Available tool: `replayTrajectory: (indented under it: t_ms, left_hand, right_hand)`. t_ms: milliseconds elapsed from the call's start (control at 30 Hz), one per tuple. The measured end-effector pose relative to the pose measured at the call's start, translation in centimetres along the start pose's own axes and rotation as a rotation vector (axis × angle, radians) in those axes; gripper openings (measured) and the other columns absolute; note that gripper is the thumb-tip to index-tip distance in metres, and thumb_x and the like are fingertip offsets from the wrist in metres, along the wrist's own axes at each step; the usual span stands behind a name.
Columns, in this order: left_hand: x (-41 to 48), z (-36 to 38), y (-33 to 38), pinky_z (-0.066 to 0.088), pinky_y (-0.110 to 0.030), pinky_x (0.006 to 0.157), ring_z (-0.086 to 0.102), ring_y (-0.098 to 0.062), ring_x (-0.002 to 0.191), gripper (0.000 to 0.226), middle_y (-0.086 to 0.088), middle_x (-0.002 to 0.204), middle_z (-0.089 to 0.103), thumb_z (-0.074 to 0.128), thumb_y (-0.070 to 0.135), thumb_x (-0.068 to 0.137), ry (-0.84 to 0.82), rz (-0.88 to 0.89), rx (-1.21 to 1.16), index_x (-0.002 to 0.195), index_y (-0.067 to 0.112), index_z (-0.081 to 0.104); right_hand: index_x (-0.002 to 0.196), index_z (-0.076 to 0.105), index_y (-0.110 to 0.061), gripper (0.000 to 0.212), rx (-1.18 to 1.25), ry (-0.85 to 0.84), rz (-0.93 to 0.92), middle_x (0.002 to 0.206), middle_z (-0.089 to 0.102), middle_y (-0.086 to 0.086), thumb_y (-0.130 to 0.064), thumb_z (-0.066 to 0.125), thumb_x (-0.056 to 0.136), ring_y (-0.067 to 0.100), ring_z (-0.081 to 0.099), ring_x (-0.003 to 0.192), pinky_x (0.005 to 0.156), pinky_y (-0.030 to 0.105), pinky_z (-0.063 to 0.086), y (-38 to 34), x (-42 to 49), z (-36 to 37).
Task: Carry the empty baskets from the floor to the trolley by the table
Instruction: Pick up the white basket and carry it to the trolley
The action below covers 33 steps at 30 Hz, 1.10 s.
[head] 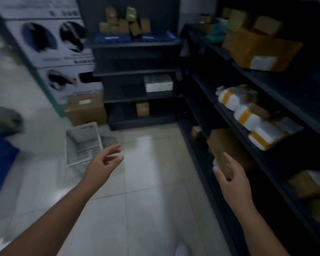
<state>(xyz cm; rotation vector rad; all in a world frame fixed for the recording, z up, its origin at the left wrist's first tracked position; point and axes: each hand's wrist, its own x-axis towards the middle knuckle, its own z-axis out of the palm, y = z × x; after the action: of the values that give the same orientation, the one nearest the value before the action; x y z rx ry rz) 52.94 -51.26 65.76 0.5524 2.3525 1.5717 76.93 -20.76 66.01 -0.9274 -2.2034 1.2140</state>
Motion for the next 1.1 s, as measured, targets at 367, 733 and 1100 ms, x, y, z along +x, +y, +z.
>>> replayTrajectory:
  t_ms: [367, 733, 1100]
  left_hand:
    - [5.2, -7.5, -4.1, 0.049, -0.018, 0.079, 0.065, 0.004, 0.096, 0.031, 0.013, 0.113, 0.070, 0.068, 0.031, 0.090, 0.499, -0.259, -0.043, 0.120, 0.038, 0.063]
    - [17.8, -18.0, -14.9, 0.048, -0.026, 0.081, 0.068, -0.002, 0.094, 0.029, 0.016, 0.107, 0.072, 0.072, 0.036, 0.086, 0.748, -0.412, -0.163, 0.109, 0.052, 0.065]
    - [33.6, -21.2, -21.5, 0.046, -0.019, 0.076, 0.067, -0.011, 0.093, 0.035, 0.011, 0.110, 0.071, 0.071, 0.034, 0.087, 0.924, -0.606, -0.191, 0.122, 0.031, 0.064]
  right_hand:
    - [0.141, 0.044, -0.030, 0.055, 0.004, -0.474, -0.253, 0.138, 0.046, -0.004, -0.033, 0.064, 0.089, 0.010, 0.049, 0.118, 0.094, 0.028, 0.040, -6.4, 21.2, 18.6]
    - [0.136, 0.045, -0.042, 0.050, -0.012, -0.715, -0.377, 0.136, 0.049, -0.013, -0.037, 0.061, 0.090, 0.002, 0.049, 0.117, 0.094, 0.029, 0.042, -17.9, 34.3, 42.1]
    - [0.141, 0.043, -0.030, 0.056, -0.152, -0.929, -0.550, 0.142, 0.045, -0.004, -0.045, 0.058, 0.089, 0.011, 0.045, 0.126, 0.097, 0.029, 0.038, -24.8, 49.9, 62.4]
